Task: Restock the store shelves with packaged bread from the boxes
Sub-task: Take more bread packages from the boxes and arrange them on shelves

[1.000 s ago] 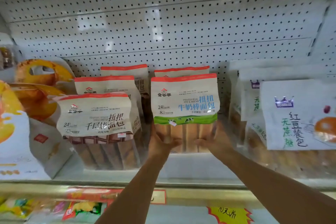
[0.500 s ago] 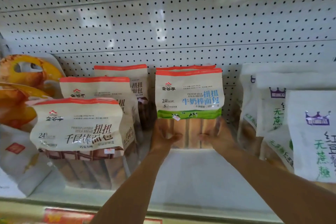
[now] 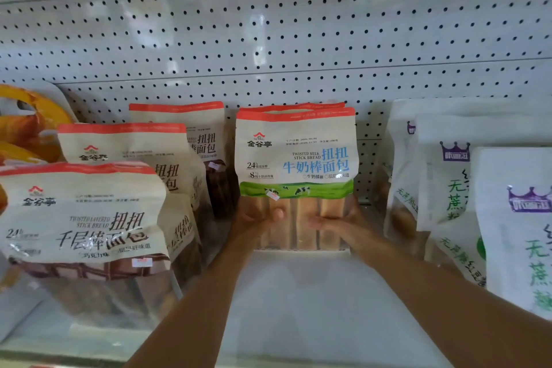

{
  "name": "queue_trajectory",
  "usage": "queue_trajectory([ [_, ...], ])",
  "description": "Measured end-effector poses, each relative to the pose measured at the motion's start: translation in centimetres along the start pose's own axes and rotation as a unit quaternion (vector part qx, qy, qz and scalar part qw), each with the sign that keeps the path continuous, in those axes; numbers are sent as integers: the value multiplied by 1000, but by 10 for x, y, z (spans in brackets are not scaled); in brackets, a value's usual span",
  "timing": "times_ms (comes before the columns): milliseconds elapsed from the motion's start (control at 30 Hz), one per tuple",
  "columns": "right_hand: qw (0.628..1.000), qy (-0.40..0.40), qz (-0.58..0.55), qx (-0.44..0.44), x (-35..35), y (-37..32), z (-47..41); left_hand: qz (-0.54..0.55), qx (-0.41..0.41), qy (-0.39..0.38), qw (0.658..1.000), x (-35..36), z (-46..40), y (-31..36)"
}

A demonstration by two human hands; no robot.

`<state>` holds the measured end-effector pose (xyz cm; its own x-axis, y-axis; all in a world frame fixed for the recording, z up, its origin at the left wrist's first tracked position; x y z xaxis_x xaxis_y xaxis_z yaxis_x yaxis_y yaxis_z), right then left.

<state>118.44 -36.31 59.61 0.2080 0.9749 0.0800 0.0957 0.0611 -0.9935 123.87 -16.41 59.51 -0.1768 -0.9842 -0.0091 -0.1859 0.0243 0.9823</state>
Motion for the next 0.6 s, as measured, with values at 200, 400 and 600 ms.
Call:
queue_trajectory([
  [200, 999, 26, -9, -25, -5, -8, 8, 8, -5, -31, 999, 4, 1, -1],
  [400, 996, 80, -11, -38, -24, -14, 15, -2, 10, -49, 999, 20, 4, 4],
  [600, 994, 105, 12, -15, -29, -7, 15, -18, 18, -45, 999, 20, 8, 13],
])
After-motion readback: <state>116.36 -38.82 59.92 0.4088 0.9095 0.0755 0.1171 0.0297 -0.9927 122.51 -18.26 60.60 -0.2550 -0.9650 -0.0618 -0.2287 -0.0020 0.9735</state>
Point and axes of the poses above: each hand's wrist, its own z-axis away from the middle knuckle, its own x-axis out of the palm, y = z × x, the point moved 9 cm from there along -z, towards the middle knuckle, and after that the axes turned 5 degrees about -z, right-handed, at the moved point
